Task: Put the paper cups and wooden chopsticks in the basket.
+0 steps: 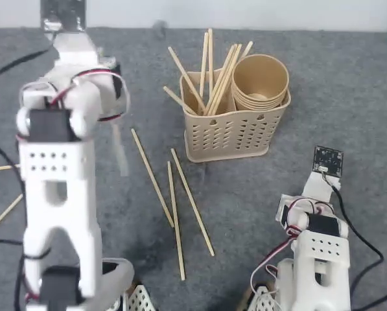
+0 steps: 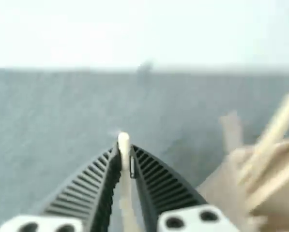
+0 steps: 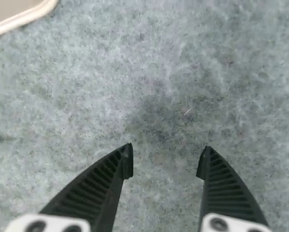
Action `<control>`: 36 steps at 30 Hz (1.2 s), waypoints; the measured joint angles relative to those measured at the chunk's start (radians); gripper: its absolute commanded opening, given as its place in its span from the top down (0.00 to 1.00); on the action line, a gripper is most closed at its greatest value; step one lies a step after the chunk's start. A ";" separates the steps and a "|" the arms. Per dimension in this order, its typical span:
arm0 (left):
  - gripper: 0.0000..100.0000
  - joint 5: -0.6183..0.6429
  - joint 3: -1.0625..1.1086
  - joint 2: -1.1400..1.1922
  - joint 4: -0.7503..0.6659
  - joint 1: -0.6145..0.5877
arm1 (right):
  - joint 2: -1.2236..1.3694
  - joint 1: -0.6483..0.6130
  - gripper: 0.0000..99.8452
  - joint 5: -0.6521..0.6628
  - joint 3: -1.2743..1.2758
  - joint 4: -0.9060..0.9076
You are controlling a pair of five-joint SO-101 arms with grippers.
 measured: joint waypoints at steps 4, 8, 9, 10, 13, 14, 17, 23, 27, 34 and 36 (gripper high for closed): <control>0.99 0.041 0.000 -0.101 -0.127 0.100 | 0.000 0.000 0.77 0.000 0.000 0.000; 0.99 0.049 0.000 -0.153 -0.299 0.199 | 0.000 -0.002 0.77 0.000 0.000 0.000; 0.99 0.049 0.000 -0.158 -0.345 0.216 | 0.000 -0.002 0.77 0.000 0.000 0.000; 0.99 0.049 0.000 -0.160 -0.388 0.233 | 0.000 -0.002 0.77 0.000 0.000 0.000; 0.99 0.049 0.000 -0.160 -0.485 0.262 | 0.000 0.000 0.77 0.000 0.000 0.000; 0.99 0.049 0.000 -0.160 -0.511 0.270 | 0.000 0.000 0.77 0.000 0.000 0.000; 0.99 0.049 0.000 -0.160 -0.574 0.292 | 0.000 0.000 0.77 0.000 0.000 0.000; 0.99 0.049 0.091 -0.117 -0.651 0.319 | 0.000 -0.002 0.77 0.000 0.000 0.000; 0.99 0.049 0.153 -0.058 -0.654 0.331 | 0.000 -0.002 0.77 0.000 0.000 0.000; 0.97 0.048 0.281 -0.051 -0.654 0.339 | 0.000 0.000 0.77 0.026 0.000 0.000; 0.91 0.037 0.321 -0.051 -0.654 0.339 | 0.000 -0.002 0.77 0.038 0.000 0.000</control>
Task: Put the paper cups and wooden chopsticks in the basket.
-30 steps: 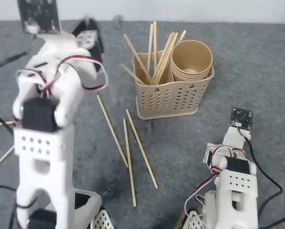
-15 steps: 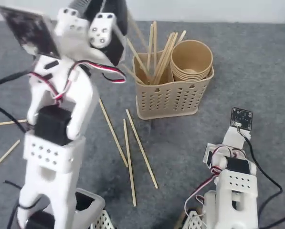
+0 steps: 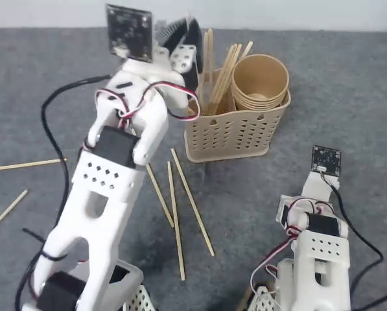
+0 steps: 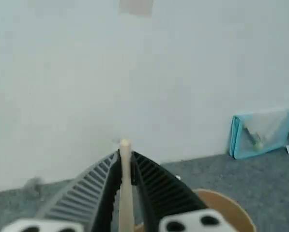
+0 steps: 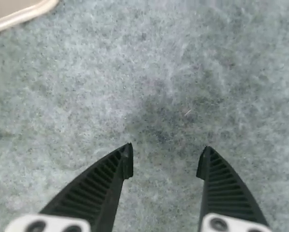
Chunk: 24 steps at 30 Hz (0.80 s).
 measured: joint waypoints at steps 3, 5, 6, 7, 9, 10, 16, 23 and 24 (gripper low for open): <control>0.79 -0.091 0.040 -0.002 0.018 0.000 | 0.000 0.000 0.77 0.005 0.000 0.000; 0.76 -0.110 0.044 -0.026 0.066 0.000 | 0.000 0.002 0.77 0.005 0.000 0.000; 0.77 -0.112 0.044 -0.048 0.095 0.000 | 0.000 0.002 0.77 0.005 0.000 0.000; 0.77 -0.112 0.044 -0.074 0.124 -0.011 | 0.000 0.002 0.77 0.005 0.000 0.000; 0.77 -0.120 0.044 -0.132 0.178 -0.046 | 0.000 0.000 0.77 0.005 0.000 0.000; 0.77 -0.147 0.044 -0.161 0.201 -0.077 | 0.000 0.000 0.77 0.005 0.000 0.000; 0.77 -0.379 0.044 -0.241 0.313 -0.365 | 0.000 0.000 0.77 0.005 0.000 0.000; 0.77 -0.680 0.044 -0.106 0.489 -0.629 | 0.000 0.000 0.77 0.005 0.000 0.000; 0.77 -0.721 0.044 -0.075 0.514 -0.647 | 0.000 0.000 0.77 0.005 0.000 0.000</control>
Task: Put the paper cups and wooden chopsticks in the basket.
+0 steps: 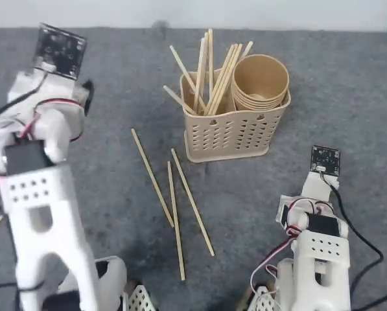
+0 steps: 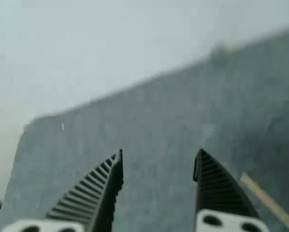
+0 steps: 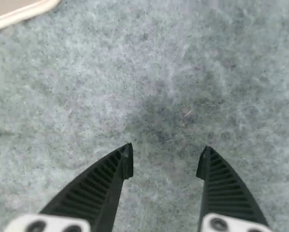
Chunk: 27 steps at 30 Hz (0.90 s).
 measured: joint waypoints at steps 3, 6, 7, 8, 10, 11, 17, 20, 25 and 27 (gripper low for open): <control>0.77 -0.112 0.000 0.091 0.051 -0.037 | 0.000 0.002 0.77 0.000 0.009 0.000; 0.77 -0.176 0.000 0.190 0.055 -0.074 | -0.002 0.002 0.77 0.000 0.011 0.000; 0.77 -0.186 0.000 0.229 0.055 -0.083 | 0.000 0.002 0.77 0.000 0.011 0.000; 0.77 -0.193 0.000 0.267 0.049 -0.092 | 0.000 0.002 0.77 0.000 0.011 0.000; 0.77 -0.226 0.000 0.348 0.023 -0.107 | 0.000 0.000 0.77 0.000 0.011 0.000; 0.77 -0.242 0.000 0.390 0.008 -0.117 | 0.000 0.000 0.77 0.000 0.011 0.000; 0.77 -0.308 0.000 0.600 -0.110 -0.169 | 0.000 0.002 0.77 0.000 0.011 0.000; 0.77 -0.321 0.000 0.655 -0.132 -0.183 | 0.000 0.002 0.77 0.000 0.011 0.000; 0.77 -0.399 0.000 0.661 -0.135 -0.186 | 0.000 0.000 0.77 0.000 0.011 0.000; 0.77 -0.423 0.000 0.669 -0.135 -0.193 | 0.000 0.000 0.77 0.000 0.011 0.000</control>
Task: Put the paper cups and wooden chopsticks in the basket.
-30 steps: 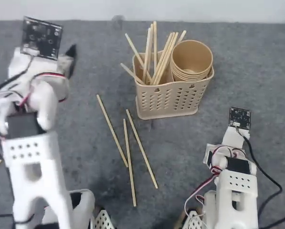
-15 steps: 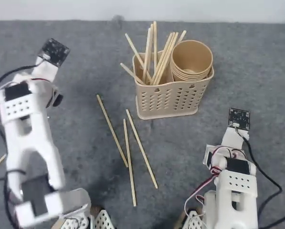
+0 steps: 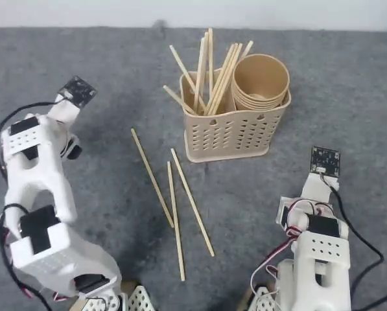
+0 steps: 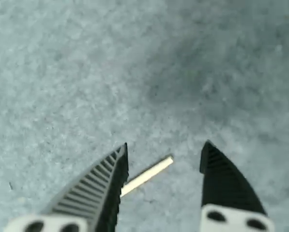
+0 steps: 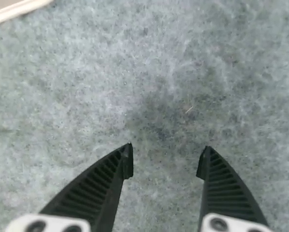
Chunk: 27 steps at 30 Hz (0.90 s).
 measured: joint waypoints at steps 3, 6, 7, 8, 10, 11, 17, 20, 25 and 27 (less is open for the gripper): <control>0.77 -0.031 0.000 0.002 -0.029 -0.015 | 0.000 0.002 0.77 0.000 0.000 0.000; 0.77 -0.063 -0.002 0.002 -0.041 -0.012 | 0.000 0.000 0.77 0.000 0.000 0.000; 0.77 -0.071 -0.002 0.002 -0.041 -0.012 | 0.000 0.000 0.77 0.000 0.000 0.000; 0.77 -0.075 -0.002 0.005 -0.041 -0.012 | 0.000 0.000 0.77 0.000 0.000 0.000; 0.77 -0.091 -0.005 0.038 -0.048 -0.015 | 0.000 0.002 0.77 0.000 0.000 0.000; 0.78 -0.101 -0.005 0.060 -0.052 -0.015 | 0.000 0.003 0.77 0.000 0.000 0.000; 0.83 -0.167 -0.075 0.199 -0.075 -0.041 | 0.000 0.000 0.77 0.000 0.000 0.000; 0.83 -0.190 -0.130 0.232 -0.035 -0.049 | 0.000 0.002 0.77 0.000 0.000 0.000; 0.83 -0.253 -0.233 0.249 0.130 -0.080 | 0.000 0.002 0.77 0.000 0.000 0.000; 0.83 -0.282 -0.270 0.249 0.207 -0.087 | 0.000 0.003 0.77 0.000 0.000 0.000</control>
